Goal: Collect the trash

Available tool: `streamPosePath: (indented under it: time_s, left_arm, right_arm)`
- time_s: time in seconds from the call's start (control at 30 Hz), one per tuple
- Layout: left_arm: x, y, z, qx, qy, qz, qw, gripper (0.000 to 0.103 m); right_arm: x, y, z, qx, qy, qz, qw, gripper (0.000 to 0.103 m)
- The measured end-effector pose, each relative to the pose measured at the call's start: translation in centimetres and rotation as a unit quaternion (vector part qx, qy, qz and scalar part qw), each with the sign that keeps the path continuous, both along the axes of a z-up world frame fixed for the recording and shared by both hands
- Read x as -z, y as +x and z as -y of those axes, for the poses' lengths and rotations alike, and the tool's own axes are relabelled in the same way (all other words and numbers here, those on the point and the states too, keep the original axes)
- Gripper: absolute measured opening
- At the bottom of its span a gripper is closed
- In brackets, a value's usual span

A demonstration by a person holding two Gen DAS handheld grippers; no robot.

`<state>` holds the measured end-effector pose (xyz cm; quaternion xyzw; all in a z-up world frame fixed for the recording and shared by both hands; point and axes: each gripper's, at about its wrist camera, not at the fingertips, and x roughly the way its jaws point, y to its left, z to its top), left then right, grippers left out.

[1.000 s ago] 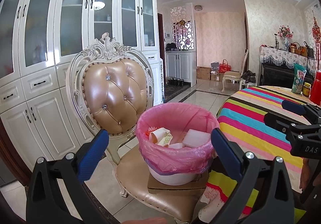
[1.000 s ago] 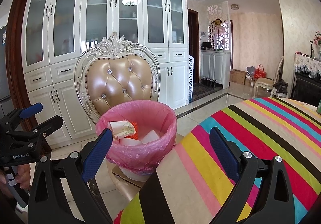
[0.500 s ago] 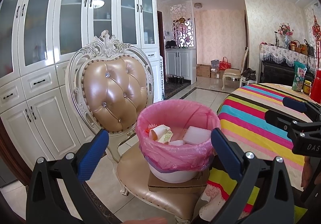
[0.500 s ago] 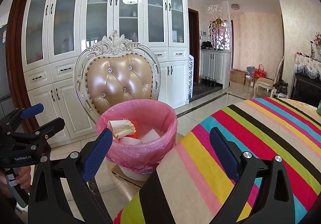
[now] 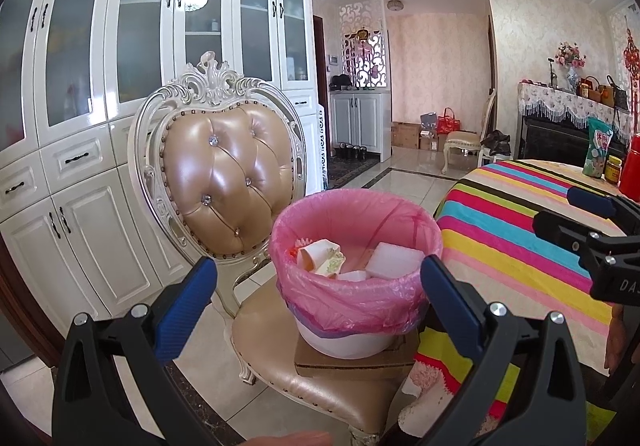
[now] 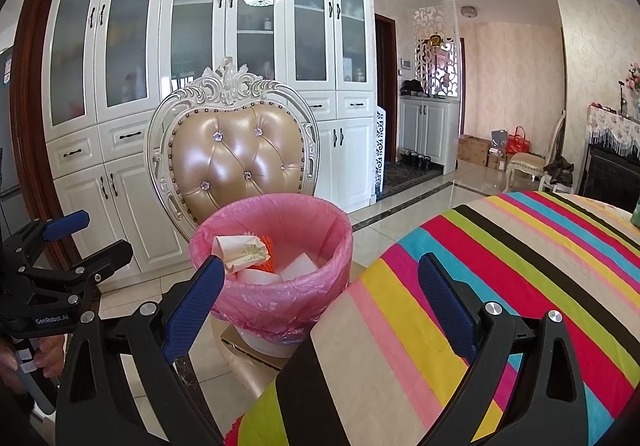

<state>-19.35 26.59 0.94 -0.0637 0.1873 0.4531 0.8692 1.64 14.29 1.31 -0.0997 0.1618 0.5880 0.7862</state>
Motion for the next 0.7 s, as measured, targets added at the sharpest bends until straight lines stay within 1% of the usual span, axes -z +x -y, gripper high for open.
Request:
streamPosePath:
  time_s: [0.27,0.33,0.37,0.43,0.53,0.7]
  left_arm:
    - [0.8,0.5,-0.3,0.008,-0.014,-0.005,0.9998,0.099]
    - [1.1,0.5,-0.4,0.002,-0.016,-0.006,0.9999,0.099]
    - [1.2,0.5,-0.4,-0.011,-0.012,-0.009,0.9998,0.099]
    - [1.3,0.5,-0.5,-0.009,-0.014,-0.010,0.9998,0.099]
    - [1.2,0.4,-0.9,-0.006,-0.026,-0.004,0.9996,0.099]
    - [1.0,0.2,-0.9,-0.009,-0.023,-0.002,0.9997,0.099]
  right_arm:
    - [0.0,0.0,0.0,0.002,0.000,0.001,1.000,0.091]
    - [0.0,0.1,0.0,0.000,0.000,0.001,1.000,0.091]
    - [-0.1,0.0,0.0,0.001,0.000,0.001,1.000,0.091]
    - [-0.1,0.1,-0.1,0.001,0.000,0.001,1.000,0.091]
    - [-0.1,0.2,0.0,0.002,0.001,-0.001,1.000,0.091]
    - [-0.2,0.2,0.0,0.001,0.001,0.000,1.000,0.091]
